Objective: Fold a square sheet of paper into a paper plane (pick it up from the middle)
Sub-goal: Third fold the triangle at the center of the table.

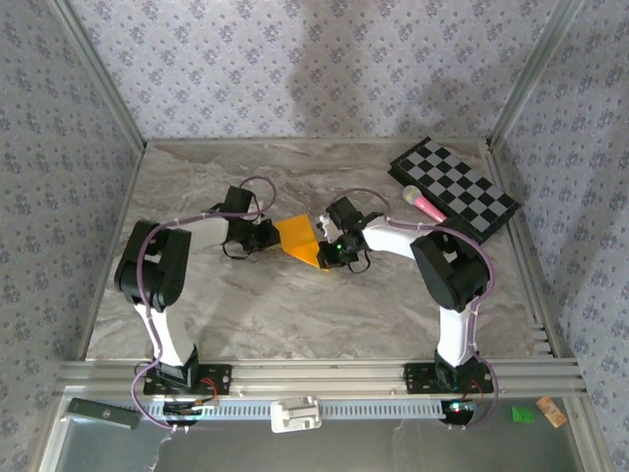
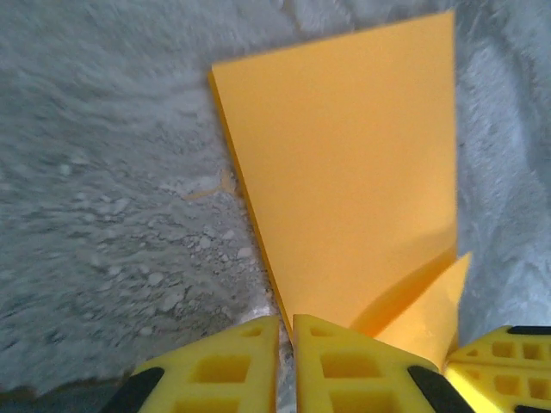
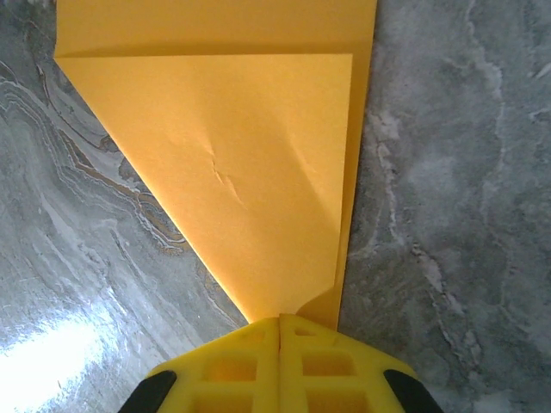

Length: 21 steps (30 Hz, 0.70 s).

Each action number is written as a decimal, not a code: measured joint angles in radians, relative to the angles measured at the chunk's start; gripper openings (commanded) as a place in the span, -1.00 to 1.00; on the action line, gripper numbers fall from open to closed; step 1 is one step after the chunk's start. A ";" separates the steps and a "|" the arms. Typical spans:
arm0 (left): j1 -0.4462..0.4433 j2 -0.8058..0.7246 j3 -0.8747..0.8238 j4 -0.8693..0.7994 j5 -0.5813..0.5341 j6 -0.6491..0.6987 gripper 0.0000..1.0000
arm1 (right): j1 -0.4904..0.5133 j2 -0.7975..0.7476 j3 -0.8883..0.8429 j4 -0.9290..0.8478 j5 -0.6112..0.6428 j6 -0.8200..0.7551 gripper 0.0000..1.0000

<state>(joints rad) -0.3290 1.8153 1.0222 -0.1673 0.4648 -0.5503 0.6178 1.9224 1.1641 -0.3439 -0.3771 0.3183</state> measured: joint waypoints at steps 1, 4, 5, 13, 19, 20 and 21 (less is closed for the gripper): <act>-0.002 -0.023 0.000 0.001 -0.006 -0.009 -0.72 | 0.000 0.000 0.000 0.000 0.000 0.002 -1.00; -0.035 -0.086 0.000 0.015 -0.018 -0.042 -0.70 | 0.000 0.001 0.002 -0.001 0.000 0.008 -1.00; -0.053 -0.103 0.000 0.023 -0.021 -0.054 -0.70 | 0.000 0.001 0.002 -0.001 -0.001 0.008 -1.00; -0.190 -0.058 -0.009 0.109 -0.018 -0.168 -0.81 | 0.000 0.004 0.007 -0.007 -0.002 0.015 -1.00; -0.195 0.055 -0.010 0.126 -0.006 -0.207 -0.84 | 0.000 0.004 0.006 -0.007 -0.002 0.015 -1.00; -0.195 0.063 -0.010 0.124 -0.008 -0.207 -0.84 | 0.000 0.004 0.006 -0.007 -0.002 0.015 -1.00; -0.195 0.068 -0.010 0.122 -0.011 -0.207 -0.85 | 0.000 0.004 0.006 -0.007 -0.002 0.015 -1.00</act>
<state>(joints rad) -0.5236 1.8832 1.0122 -0.0452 0.4538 -0.7570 0.6178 1.9263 1.1706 -0.3508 -0.3786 0.3336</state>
